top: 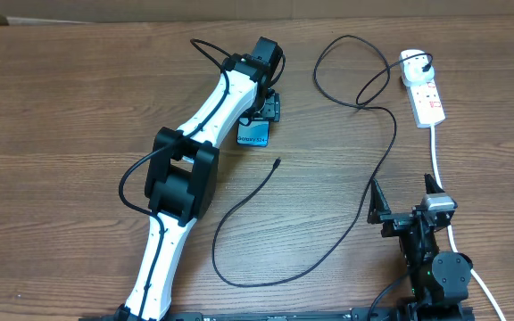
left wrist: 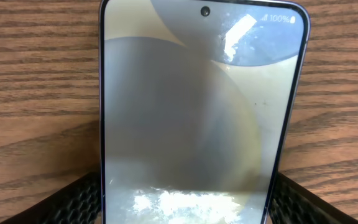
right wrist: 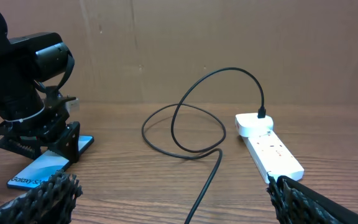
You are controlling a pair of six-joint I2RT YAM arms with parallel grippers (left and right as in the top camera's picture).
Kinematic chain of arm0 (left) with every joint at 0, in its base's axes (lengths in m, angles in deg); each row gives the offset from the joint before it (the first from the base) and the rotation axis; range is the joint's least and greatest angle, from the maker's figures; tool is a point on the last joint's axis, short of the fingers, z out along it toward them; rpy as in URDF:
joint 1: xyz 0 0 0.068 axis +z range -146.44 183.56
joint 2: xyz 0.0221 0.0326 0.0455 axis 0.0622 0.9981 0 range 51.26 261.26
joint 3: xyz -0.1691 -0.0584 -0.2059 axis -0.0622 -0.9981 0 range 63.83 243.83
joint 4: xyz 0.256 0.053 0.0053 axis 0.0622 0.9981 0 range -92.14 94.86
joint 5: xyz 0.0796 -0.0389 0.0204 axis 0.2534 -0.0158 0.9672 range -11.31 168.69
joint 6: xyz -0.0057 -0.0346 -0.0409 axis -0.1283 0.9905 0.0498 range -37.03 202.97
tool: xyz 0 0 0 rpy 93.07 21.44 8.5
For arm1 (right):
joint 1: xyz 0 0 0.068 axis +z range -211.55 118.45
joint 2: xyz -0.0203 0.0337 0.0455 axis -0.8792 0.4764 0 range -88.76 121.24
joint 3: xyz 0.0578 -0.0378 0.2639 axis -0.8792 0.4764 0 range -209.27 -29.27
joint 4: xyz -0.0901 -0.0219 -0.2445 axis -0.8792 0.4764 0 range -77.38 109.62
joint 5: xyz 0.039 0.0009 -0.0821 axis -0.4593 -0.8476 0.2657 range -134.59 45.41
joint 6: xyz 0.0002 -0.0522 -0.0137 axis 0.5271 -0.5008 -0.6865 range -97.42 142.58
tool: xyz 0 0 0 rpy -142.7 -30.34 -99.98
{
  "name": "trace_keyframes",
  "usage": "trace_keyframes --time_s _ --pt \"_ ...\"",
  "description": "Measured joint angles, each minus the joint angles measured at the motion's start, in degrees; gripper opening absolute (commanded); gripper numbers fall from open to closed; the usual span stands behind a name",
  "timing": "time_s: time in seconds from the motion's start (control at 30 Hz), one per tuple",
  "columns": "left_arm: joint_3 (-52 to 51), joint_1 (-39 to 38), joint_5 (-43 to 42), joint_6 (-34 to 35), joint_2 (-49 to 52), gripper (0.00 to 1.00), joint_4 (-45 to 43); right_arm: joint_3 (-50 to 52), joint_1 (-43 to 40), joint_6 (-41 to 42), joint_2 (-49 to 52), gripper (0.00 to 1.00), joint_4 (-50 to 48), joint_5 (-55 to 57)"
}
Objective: Plug charger to phone and switch on socket
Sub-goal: 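Lower the left gripper onto the phone and close on its edges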
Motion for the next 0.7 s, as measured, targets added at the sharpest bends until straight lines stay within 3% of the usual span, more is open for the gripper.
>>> trace_keyframes --time_s 0.37,0.7 --pt "0.00 0.00 0.00 0.00 0.00 0.74 0.00 0.00 0.00 0.00 0.00 1.00 0.00 0.00" --pt "0.00 0.00 0.04 -0.02 0.00 0.73 0.11 0.00 0.00 0.00 0.00 1.00 0.02 -0.02"
